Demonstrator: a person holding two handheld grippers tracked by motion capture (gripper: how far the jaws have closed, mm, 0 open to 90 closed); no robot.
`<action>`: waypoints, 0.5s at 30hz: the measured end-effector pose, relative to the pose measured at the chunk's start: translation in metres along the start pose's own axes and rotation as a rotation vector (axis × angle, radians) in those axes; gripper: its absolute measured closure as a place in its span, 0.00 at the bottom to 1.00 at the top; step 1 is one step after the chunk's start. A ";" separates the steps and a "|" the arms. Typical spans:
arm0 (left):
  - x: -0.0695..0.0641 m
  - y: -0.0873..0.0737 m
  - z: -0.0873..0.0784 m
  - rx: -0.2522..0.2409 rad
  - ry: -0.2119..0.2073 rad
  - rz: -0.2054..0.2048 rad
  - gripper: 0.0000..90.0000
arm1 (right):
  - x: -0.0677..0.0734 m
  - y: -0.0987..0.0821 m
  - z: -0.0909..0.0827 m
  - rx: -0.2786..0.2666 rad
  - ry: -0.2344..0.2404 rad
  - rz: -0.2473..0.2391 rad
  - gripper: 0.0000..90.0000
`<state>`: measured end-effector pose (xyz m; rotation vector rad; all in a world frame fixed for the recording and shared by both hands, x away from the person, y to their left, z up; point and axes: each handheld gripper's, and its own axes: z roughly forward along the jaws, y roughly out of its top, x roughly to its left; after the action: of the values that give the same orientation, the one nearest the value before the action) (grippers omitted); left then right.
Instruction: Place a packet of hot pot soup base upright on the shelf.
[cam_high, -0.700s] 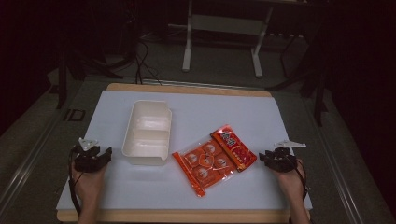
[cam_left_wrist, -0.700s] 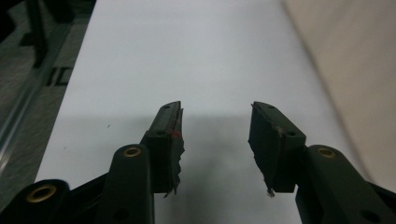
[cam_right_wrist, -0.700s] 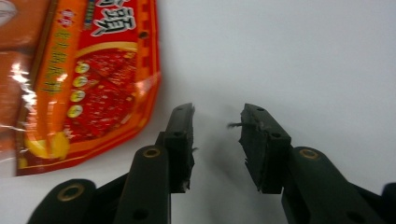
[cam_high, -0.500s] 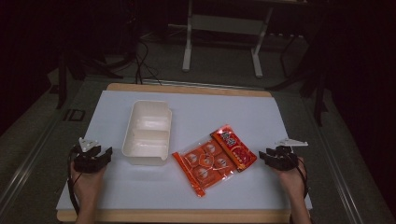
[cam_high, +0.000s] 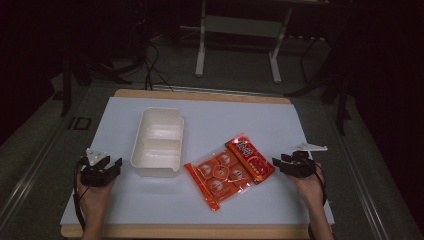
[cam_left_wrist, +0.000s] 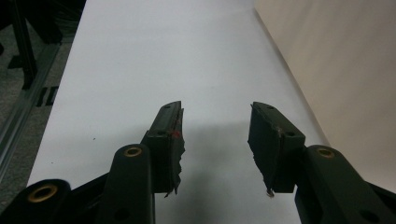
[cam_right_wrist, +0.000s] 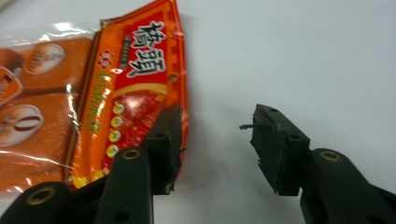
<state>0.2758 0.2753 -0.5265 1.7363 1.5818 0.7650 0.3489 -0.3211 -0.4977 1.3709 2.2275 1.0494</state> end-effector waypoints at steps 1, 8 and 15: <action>0.000 0.000 0.000 0.001 0.001 0.002 0.61 | 0.000 0.001 0.001 0.001 0.007 -0.001 0.58; -0.002 0.000 0.000 0.002 0.002 0.011 0.60 | 0.005 0.007 0.013 0.020 0.037 -0.004 0.56; -0.004 0.000 0.000 0.001 0.006 0.023 0.60 | 0.008 0.013 0.026 0.042 0.061 -0.015 0.55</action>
<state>0.2757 0.2711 -0.5263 1.7570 1.5695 0.7814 0.3685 -0.2998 -0.5048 1.3541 2.3131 1.0583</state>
